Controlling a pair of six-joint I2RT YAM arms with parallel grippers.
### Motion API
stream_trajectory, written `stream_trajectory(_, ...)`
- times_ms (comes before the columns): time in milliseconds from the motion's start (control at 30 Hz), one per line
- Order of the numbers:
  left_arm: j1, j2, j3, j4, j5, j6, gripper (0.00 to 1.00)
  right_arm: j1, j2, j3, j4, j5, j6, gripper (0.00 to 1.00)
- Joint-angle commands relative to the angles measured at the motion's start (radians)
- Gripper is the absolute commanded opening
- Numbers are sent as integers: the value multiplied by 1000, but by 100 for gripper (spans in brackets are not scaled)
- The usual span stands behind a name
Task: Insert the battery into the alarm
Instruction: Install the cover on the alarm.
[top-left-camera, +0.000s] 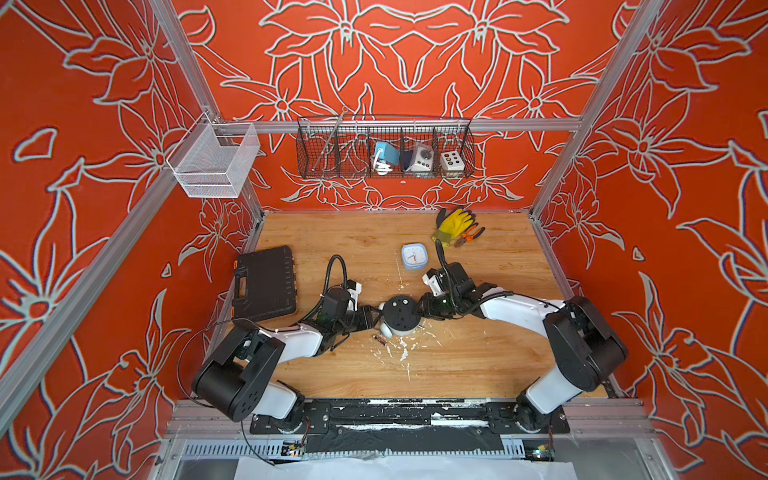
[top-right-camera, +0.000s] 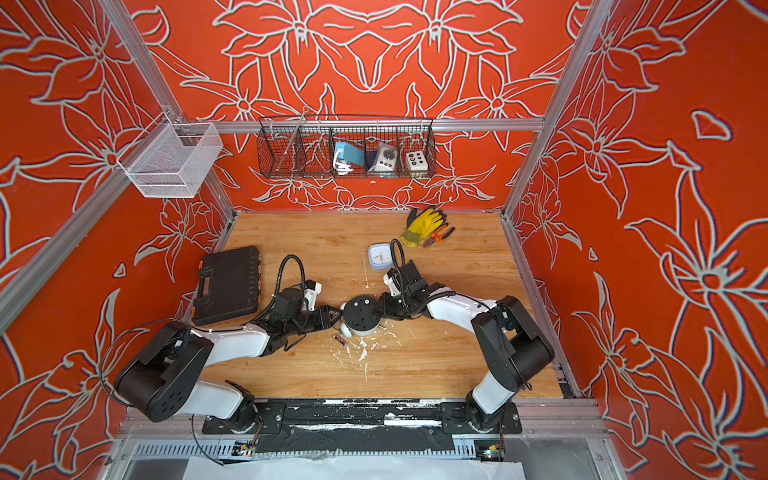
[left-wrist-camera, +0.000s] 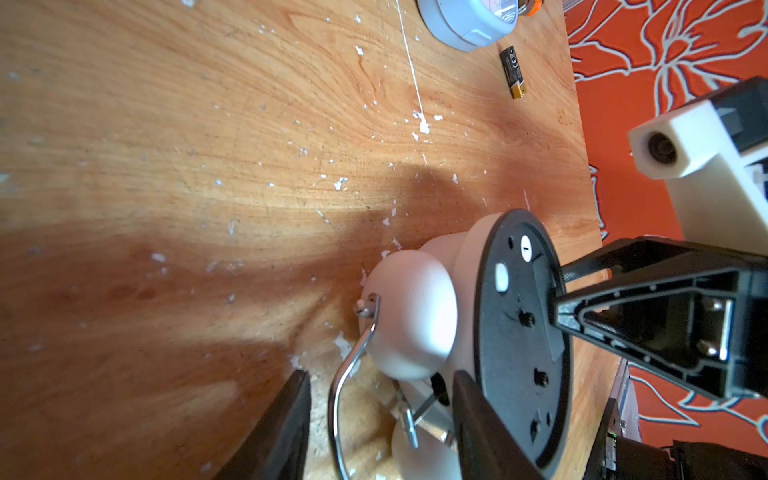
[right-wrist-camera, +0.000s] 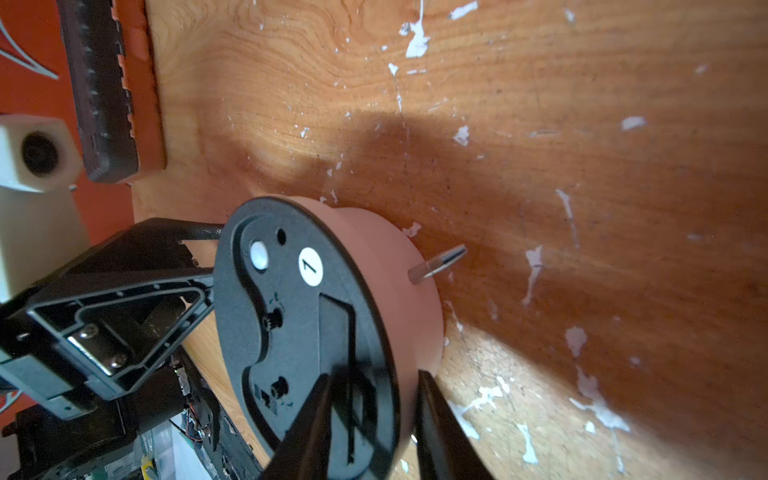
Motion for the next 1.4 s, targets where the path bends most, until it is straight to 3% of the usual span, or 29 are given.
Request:
stream_trajectory(0,-3,13,6,32,26,13,49,8,38,14,-40,5,-26,31)
stream_trajectory(300,-4,25,11,35,32,12,50,10,89,-2,-124,15,-69,24)
stream_trajectory(467,-4,26,10,33,32,11,50,9,84,-12,-138,28,-66,12)
stream_trajectory(533,-3,24,9,32,28,12,50,10,65,-12,-121,19,-59,12)
stream_trajectory(600,-3,18,7,27,19,12,50,9,38,-4,-112,8,-55,14)
stream_trajectory(867,-3,-38,-25,12,-40,2,45,8,-100,20,-71,50,-57,40)
stream_trajectory(1100,-3,-37,-52,29,-63,-24,35,5,-169,-24,-56,111,-50,41)
stream_trajectory(1367,-3,18,-44,61,-31,-29,31,5,-203,-55,-30,129,-87,40)
